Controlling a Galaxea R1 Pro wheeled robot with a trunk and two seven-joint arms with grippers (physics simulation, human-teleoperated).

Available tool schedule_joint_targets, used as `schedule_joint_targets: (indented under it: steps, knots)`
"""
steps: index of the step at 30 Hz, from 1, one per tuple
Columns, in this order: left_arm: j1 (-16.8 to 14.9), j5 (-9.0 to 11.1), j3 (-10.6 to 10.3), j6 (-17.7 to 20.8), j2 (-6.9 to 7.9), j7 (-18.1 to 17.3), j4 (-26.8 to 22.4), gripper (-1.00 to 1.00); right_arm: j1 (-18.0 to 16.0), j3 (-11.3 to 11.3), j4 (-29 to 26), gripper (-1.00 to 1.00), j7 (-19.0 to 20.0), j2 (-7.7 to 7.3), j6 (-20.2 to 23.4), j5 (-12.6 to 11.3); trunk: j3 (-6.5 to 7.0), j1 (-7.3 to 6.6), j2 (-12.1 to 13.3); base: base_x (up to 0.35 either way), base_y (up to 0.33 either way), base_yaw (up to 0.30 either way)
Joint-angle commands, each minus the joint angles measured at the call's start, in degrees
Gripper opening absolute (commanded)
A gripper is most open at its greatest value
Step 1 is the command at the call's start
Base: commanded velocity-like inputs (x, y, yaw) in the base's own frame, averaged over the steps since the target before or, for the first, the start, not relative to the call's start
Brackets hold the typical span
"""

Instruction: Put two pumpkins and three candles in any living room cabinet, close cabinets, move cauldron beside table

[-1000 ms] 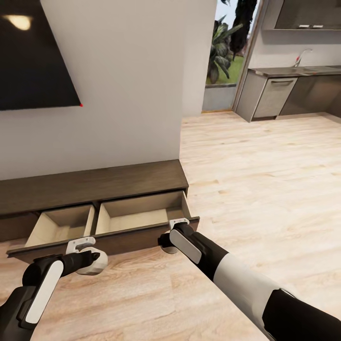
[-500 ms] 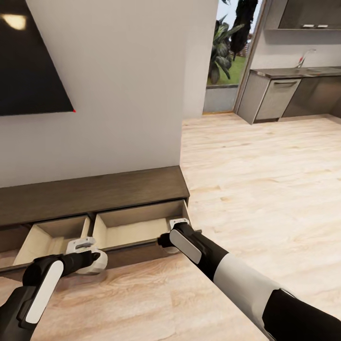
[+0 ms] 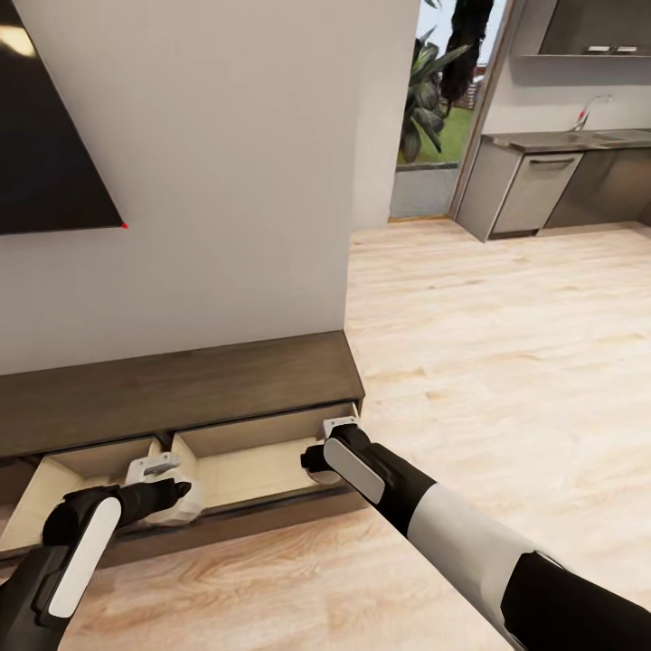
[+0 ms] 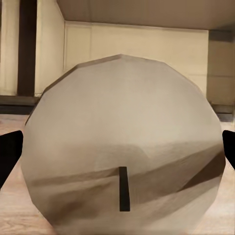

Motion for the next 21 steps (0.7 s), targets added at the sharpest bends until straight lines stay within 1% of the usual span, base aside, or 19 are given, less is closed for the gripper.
schedule_joint_targets:
  steps: [1, 12, 14, 18, 21]
  knots:
    - [0.0, 0.5, 0.0, 0.2, 0.02, 0.5, -0.1, -1.00, -0.1, 0.2, -0.1, -1.00, -0.5, -0.02, 0.0, -0.5, -0.05, 0.03, 0.0, 0.273, 0.000, 0.000]
    - [0.0, 0.5, -0.1, 0.2, -0.02, 0.5, 0.1, -1.00, -0.1, 0.3, -0.1, -1.00, -0.5, 0.04, 0.0, -0.6, -0.05, 0.03, 0.0, 0.259, 0.000, 0.000]
    - [0.0, 0.6, -0.1, 0.2, -0.05, 0.5, 0.3, -1.00, -0.1, 0.3, -0.1, -1.00, -0.5, 0.28, 0.0, -0.6, -0.05, 0.03, 0.0, 0.245, 0.000, 0.000]
    - [0.0, 0.6, -0.1, 0.2, -0.07, 0.4, 0.5, -1.00, -0.1, 0.8, -0.1, -1.00, -0.4, 1.19, 0.0, -0.6, -0.05, 0.03, 0.0, 0.110, 0.000, 0.000]
    - [0.0, 0.6, -0.3, 0.2, -0.21, 0.3, 0.5, -1.00, -0.1, 1.6, -0.1, -1.00, -0.2, 1.28, 0.0, -0.6, -0.05, 0.03, 0.0, 0.028, 0.000, 0.000]
